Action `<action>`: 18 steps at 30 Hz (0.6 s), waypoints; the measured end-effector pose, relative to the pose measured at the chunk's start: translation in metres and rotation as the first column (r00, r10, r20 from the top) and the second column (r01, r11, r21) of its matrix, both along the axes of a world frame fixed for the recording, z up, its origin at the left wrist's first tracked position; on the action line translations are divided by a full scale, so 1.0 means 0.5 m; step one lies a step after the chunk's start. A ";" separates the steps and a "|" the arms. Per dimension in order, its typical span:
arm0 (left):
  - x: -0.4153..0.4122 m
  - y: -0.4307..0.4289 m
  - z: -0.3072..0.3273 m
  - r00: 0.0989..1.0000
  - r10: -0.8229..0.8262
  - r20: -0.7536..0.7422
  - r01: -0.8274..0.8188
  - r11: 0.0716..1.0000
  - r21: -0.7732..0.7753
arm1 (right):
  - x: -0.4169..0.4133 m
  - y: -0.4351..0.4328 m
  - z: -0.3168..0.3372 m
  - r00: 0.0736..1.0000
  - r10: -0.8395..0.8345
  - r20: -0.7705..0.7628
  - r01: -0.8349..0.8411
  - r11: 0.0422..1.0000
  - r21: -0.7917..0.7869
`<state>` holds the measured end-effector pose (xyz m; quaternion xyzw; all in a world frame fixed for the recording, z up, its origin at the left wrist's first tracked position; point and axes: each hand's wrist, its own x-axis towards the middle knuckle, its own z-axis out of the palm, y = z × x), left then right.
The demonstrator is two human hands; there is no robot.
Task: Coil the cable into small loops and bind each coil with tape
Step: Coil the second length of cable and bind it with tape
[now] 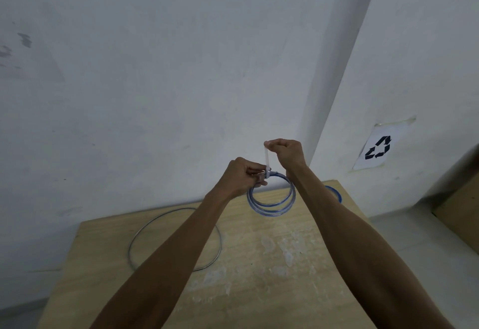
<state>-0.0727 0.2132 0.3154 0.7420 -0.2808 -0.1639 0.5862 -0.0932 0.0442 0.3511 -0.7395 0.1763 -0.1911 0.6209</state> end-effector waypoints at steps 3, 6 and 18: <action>0.017 0.007 -0.003 0.993 0.110 0.039 -0.109 0.994 -0.013 | -0.005 0.003 0.003 0.996 0.067 -0.063 -0.066 0.998 0.016; 0.037 0.024 -0.010 0.978 0.210 -0.016 -0.210 0.973 -0.095 | -0.027 0.001 0.000 0.937 0.266 -0.227 -0.265 0.964 0.037; 0.051 0.050 0.009 0.897 0.017 -0.443 -0.174 0.933 -0.316 | -0.043 -0.008 -0.032 0.911 0.405 -0.072 -0.369 0.882 0.293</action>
